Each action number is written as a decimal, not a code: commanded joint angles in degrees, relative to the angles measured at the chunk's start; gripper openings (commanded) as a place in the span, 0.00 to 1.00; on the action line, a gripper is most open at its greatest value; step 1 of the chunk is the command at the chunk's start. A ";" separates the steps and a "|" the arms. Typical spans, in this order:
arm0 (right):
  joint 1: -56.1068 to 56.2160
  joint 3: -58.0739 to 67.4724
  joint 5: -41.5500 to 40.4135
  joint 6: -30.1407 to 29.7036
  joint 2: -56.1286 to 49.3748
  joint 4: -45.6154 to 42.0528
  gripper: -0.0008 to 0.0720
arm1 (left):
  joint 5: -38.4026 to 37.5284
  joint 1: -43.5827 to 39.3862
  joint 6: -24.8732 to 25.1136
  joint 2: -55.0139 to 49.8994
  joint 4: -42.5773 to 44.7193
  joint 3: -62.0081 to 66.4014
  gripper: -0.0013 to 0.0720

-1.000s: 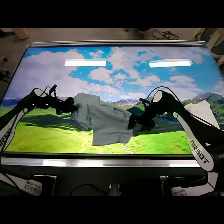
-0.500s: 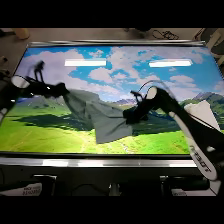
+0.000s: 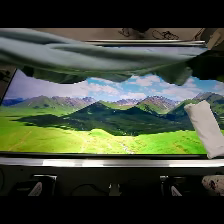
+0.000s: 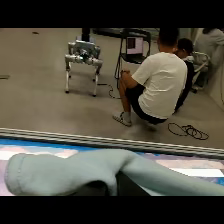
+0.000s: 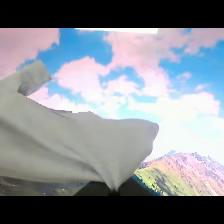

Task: Fold the shirts.

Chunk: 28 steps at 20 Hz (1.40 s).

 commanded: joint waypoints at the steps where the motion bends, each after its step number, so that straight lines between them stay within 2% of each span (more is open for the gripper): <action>1: -0.81 1.31 7.58 4.66 5.62 -2.01 0.04 | -7.93 0.50 -5.35 9.79 6.10 -4.33 0.06; 4: -0.81 -2.25 18.58 5.73 2.14 -2.08 0.04 | -4.76 0.48 -4.61 12.72 5.42 -12.09 0.06; 7: -0.81 -13.73 18.51 5.95 -2.38 -1.92 0.04 | 6.86 0.48 -4.04 10.60 4.28 -19.43 0.06; 9: -0.81 -24.26 11.06 5.95 -5.88 -1.81 0.04 | 15.52 0.37 -4.07 5.88 1.90 -25.03 0.06; 13: -0.81 -36.24 -15.15 7.10 -16.39 -1.84 0.04 | 29.57 -5.97 -4.09 -10.51 -3.91 -36.13 0.06; 15: -0.81 -36.35 -24.41 11.96 -22.82 -1.09 0.04 | 31.50 -9.86 -4.07 -19.28 -3.89 -36.96 0.06; 17: -0.81 -35.98 -28.28 15.43 -26.38 3.50 0.04 | 32.28 -12.52 -4.07 -24.55 -3.89 -36.96 0.06; 18: -0.81 -35.82 -28.52 14.88 -26.95 7.67 0.14 | 32.46 -13.22 -4.04 -25.66 -3.85 -36.96 0.06; 19: -0.83 -35.17 -27.08 13.46 -26.84 10.29 0.51 | 32.41 -13.44 -3.17 -25.88 -3.82 -36.94 0.06; 20: -0.81 -33.40 -22.38 9.62 -26.25 12.00 0.95 | 32.26 -13.40 -0.52 -25.46 -3.80 -36.83 0.06; 21: -0.81 -30.99 -15.34 5.81 -25.07 12.52 0.95 | 31.91 -13.25 3.54 -24.76 -3.80 -36.37 0.06; 23: -0.81 -27.74 -0.59 5.70 -21.77 13.09 0.93 | 28.85 -12.35 9.57 -23.45 -3.80 -34.64 0.06; 24: -0.26 -28.55 3.74 6.91 -20.02 14.01 0.93 | 26.93 -11.78 10.21 -23.02 -3.80 -33.66 0.06; 26: 4.44 -37.31 3.91 9.81 -16.11 13.46 0.93 | 24.09 -10.88 10.21 -22.60 -3.80 -32.48 0.06; 28: 10.49 -48.68 -4.50 13.90 -15.39 17.42 0.88 | 21.97 -10.58 10.16 -22.34 -3.82 -32.35 0.06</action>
